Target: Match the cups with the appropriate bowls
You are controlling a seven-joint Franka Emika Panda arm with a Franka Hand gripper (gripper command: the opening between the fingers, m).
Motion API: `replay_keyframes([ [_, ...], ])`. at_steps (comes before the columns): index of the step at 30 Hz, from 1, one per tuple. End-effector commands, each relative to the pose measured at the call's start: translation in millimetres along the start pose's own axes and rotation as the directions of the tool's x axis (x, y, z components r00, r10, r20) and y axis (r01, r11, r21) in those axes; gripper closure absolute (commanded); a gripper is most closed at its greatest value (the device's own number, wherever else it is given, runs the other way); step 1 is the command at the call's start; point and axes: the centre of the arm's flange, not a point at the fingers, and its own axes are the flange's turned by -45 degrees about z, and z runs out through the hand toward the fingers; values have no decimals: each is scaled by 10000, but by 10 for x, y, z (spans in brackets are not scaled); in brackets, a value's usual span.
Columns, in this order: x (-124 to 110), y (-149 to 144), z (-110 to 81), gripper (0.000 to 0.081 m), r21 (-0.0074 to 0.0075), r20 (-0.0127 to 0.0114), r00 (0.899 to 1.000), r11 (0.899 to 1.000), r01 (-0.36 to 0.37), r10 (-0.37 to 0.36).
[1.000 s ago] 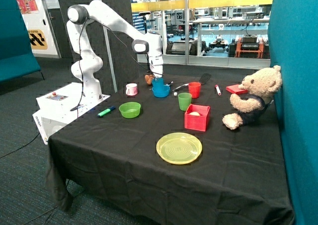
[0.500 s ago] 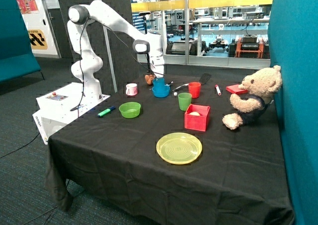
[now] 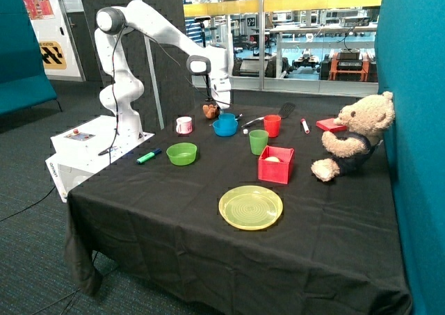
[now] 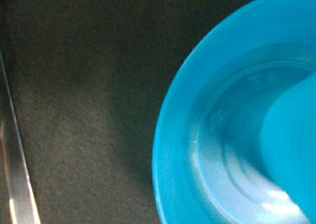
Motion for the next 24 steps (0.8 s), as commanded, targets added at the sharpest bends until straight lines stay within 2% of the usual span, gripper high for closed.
replay_keyframes([
  [1, 9, 5, -10, 274, -14, 47, 10000, 10000, -8, 8],
  [10, 28, -5, -35, 282, -13, 47, 10000, 10000, 42, -42],
  [17, 119, 26, -217, 334, -13, 47, 9998, 9998, 189, -189],
  [24, 173, 134, -360, 360, -14, 47, 10000, 10000, -13, 13],
])
